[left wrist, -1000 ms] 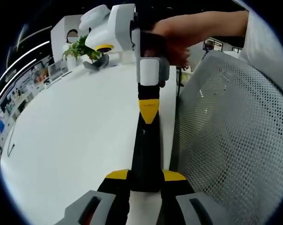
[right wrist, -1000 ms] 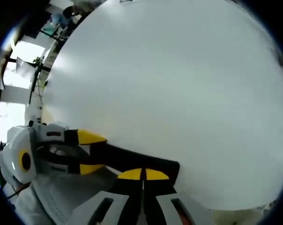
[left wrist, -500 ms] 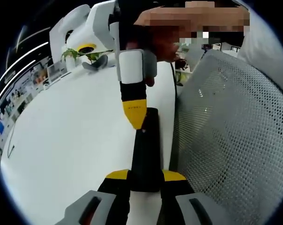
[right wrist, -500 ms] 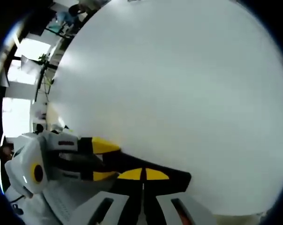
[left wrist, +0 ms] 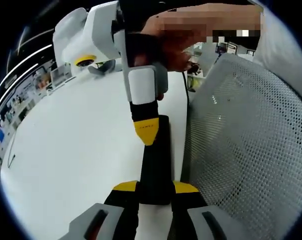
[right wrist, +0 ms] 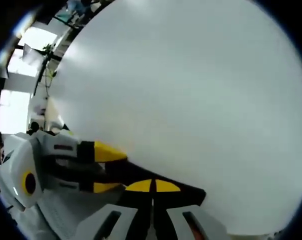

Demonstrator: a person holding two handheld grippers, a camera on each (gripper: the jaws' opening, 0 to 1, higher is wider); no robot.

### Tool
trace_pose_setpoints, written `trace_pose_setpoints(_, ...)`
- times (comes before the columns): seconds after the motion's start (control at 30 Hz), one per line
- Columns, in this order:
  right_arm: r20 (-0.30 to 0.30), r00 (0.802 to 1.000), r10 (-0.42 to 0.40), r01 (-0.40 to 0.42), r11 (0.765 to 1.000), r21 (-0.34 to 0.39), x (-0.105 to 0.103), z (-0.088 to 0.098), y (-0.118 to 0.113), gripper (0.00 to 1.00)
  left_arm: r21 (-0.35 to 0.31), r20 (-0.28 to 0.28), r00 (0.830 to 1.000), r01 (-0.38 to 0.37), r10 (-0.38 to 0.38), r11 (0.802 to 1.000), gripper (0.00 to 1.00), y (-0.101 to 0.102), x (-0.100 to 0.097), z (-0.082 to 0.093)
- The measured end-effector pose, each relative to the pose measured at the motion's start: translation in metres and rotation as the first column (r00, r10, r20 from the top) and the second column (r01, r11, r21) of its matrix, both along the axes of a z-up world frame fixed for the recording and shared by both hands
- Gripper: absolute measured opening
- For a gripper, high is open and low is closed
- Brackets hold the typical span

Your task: Press the specified remote control buttons in sequence, fully releasing each button before pressing the next.

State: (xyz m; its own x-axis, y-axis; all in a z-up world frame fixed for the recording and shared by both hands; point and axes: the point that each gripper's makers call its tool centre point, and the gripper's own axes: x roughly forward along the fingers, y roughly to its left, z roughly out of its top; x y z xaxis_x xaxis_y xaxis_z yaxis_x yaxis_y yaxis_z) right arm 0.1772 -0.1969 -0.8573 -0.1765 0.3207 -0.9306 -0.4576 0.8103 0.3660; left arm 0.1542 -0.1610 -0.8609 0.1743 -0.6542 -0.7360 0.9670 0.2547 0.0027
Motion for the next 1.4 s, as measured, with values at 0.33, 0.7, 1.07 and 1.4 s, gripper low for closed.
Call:
trace_pose_setpoints(0.33, 0.016, 1.000, 0.019, -0.018, 0.998, -0.055, 0.001, -0.002, 0.001, 0.00, -0.001, -0.002, 1.000, -0.002, 0.002, 1.000, 0.23, 0.000, 0.000, 0.000)
trace_pose_setpoints(0.7, 0.028, 1.000, 0.009, -0.007, 0.998, -0.070, 0.004, -0.004, 0.000, 0.00, -0.001, -0.001, 1.000, -0.002, 0.002, 1.000, 0.23, 0.000, 0.001, 0.000)
trace_pose_setpoints(1.07, 0.083, 0.994, -0.073, 0.069, 0.996, 0.052, 0.006, 0.002, 0.003, 0.00, -0.010, -0.002, 1.000, -0.009, 0.009, 1.000, 0.24, 0.000, 0.001, 0.000)
trace_pose_setpoints(1.4, 0.073, 0.994, -0.085, 0.079, 0.994, 0.071, 0.007, 0.017, 0.001, 0.00, -0.016, 0.002, 1.000, -0.006, 0.006, 1.000, 0.24, 0.000, 0.001, 0.000)
